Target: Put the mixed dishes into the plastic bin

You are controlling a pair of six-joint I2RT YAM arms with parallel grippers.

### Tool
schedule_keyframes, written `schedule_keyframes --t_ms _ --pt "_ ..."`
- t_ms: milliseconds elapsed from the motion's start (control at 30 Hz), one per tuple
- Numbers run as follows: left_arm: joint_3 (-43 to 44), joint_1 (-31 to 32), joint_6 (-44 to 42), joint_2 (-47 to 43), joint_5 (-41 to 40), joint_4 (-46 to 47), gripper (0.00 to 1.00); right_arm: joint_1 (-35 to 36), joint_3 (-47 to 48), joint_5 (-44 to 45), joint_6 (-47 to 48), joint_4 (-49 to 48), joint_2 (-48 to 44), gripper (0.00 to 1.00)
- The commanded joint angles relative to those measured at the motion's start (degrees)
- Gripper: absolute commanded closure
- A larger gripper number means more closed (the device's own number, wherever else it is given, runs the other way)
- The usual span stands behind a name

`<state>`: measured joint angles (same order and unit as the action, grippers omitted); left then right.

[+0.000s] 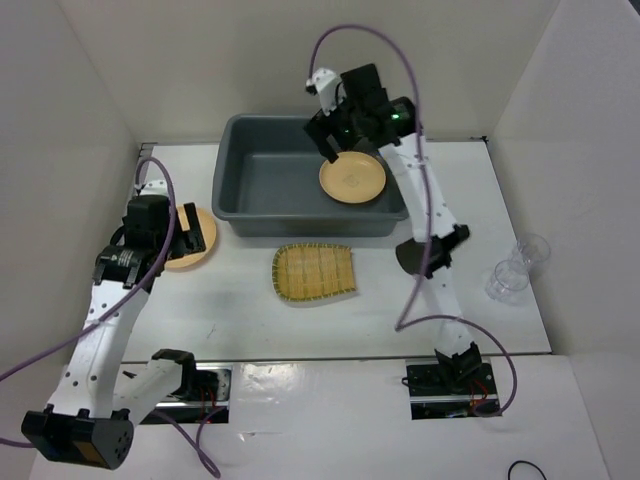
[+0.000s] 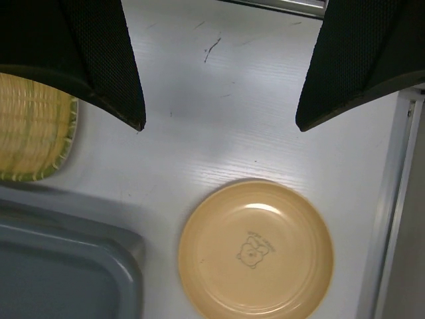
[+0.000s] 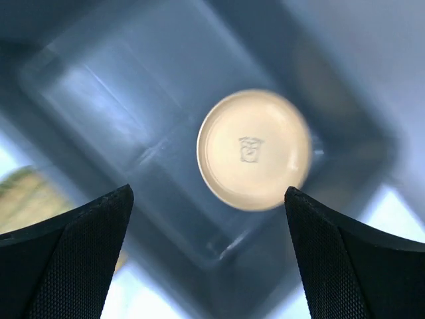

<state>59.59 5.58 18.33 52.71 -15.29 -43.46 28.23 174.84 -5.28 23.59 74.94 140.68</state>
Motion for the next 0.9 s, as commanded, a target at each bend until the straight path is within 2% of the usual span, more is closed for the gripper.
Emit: schedule_keyframes --t_ms 0,33,67,100,133,167,200,267,300,400,433,500,533,600,733,867 --pt "2.71 -1.10 4.69 4.75 -5.01 -1.53 0.00 5.33 -5.53 4.03 -3.64 -0.05 -20.77 0.01" --pt "4.11 -3.02 6.01 9.47 -5.01 -2.67 0.00 6.30 -9.40 6.05 -3.64 -0.58 -27.67 0.01" --pt "6.91 -5.21 9.15 12.30 -2.14 -4.77 0.00 6.31 -17.09 7.29 -3.64 -0.58 -31.14 0.01" --pt "7.90 -7.93 9.18 15.12 2.41 -4.79 0.00 6.31 -20.74 9.48 -3.64 -1.28 -34.56 0.01" --pt "7.91 -14.66 9.18 20.19 8.29 -4.79 0.00 6.31 -28.08 11.76 -4.17 -1.89 -41.04 0.01" --pt "7.38 -17.86 9.18 22.42 20.35 -2.96 0.00 6.31 -31.72 14.74 -4.17 -3.29 -44.15 0.01" --pt "7.38 -20.15 8.66 24.35 23.69 -2.42 0.00 5.36 -35.06 14.77 -4.17 -3.31 -47.05 0.01" --pt "6.76 -21.93 8.05 26.13 26.88 0.90 0.00 -1.39 -43.95 12.76 -4.17 -3.92 -54.06 0.01" --pt "6.76 -22.54 7.52 27.35 26.89 1.45 0.00 -7.16 -47.11 10.05 -4.17 -4.70 -56.20 0.01" --pt "6.76 -22.55 3.49 29.55 28.12 1.45 0.00 -13.10 -62.04 8.62 -4.17 -6.98 -64.28 0.01" --pt "6.76 -22.55 2.16 31.04 28.12 1.45 0.00 -15.20 -70.96 8.62 -4.69 -8.13 -66.57 0.01" --pt "6.76 -23.07 -1.08 31.66 27.60 0.75 0.00 -16.62 -80.32 8.62 -4.70 -13.20 -74.74 0.01" --pt "6.76 -23.07 -1.62 31.14 27.59 0.75 0.00 -16.63 -89.15 10.97 -4.70 -15.33 -77.46 0.01" --pt "4.49 -24.65 -1.63 31.14 27.59 0.75 0.00 -17.24 -99.89 13.27 -4.70 -19.02 -84.30 0.01" --pt "1.14 -27.46 1.69 30.09 22.61 1.36 0.00 -19.61 -110.32 12.06 -4.70 -21.85 -90.40 0.01" --pt "0.61 -30.54 6.01 27.98 18.45 1.89 0.00 -20.93 -111.74 12.05 -5.22 -22.90 -93.83 0.01"
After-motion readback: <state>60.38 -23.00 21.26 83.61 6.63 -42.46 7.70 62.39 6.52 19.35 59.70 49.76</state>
